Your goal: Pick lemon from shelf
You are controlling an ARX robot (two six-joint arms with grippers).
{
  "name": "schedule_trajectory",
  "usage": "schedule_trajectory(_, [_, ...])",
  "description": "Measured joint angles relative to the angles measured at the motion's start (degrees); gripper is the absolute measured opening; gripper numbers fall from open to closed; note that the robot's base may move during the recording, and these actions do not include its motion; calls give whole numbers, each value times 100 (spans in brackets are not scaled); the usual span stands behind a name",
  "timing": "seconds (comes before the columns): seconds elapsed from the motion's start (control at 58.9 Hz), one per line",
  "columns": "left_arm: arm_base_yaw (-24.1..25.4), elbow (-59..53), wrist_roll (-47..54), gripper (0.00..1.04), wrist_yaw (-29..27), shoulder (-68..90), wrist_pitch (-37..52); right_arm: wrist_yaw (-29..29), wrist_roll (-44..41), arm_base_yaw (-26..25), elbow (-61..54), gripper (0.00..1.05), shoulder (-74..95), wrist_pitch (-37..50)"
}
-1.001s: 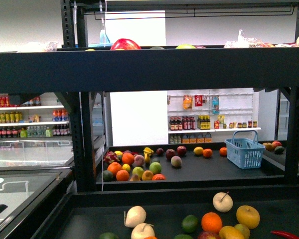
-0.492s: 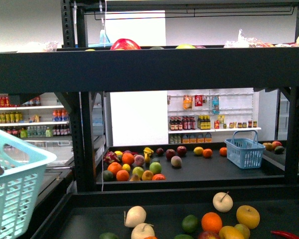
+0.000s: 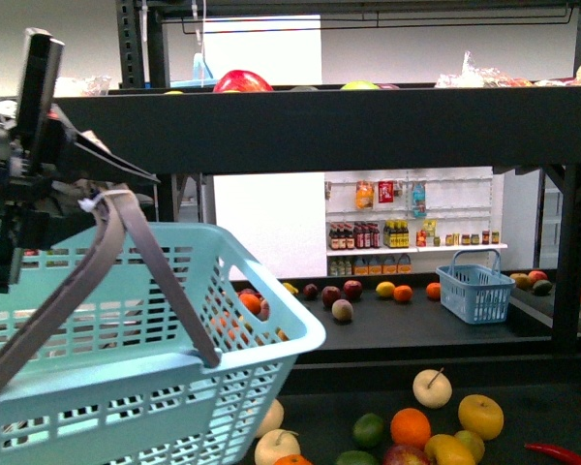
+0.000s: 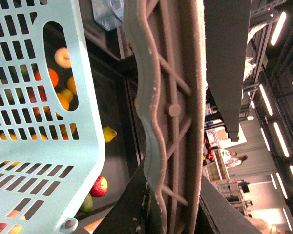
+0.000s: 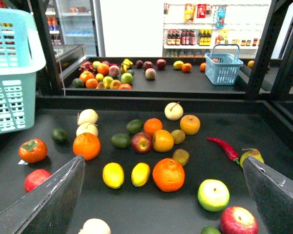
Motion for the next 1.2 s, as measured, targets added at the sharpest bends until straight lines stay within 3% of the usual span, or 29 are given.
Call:
schedule_trajectory(0.255, [-741,201,-142,14,-278,433,116,2,0,0,0,97,0,0])
schedule_trajectory(0.509, [-979,363,-125,14,-492,575,101,2,0,0,0,97,0,0])
schedule_trajectory(0.526, [-981,365,-122,14,-503,586,103,94,-15,20,2,97,13,-4])
schedule_trajectory(0.628, [-990,369,-87,14,-540,621,101,2048,-92,551,70,97,638,-87])
schedule_trajectory(0.696, [-990,372,-85,14,-560,621,101,2518,-59,483,101,97,1266,39])
schedule_trajectory(0.848, [-992,376,-57,14,-573,621,101,1775,260,-28,433,97,3060,802])
schedule_trajectory(1.018, [-994,376,-61,14,-562,621,101,791,284,-393,1405,97,6192,2306])
schedule_trajectory(1.205, [-999,382,-48,14,-557,623,101,262,243,-391,2844,97,8922,2306])
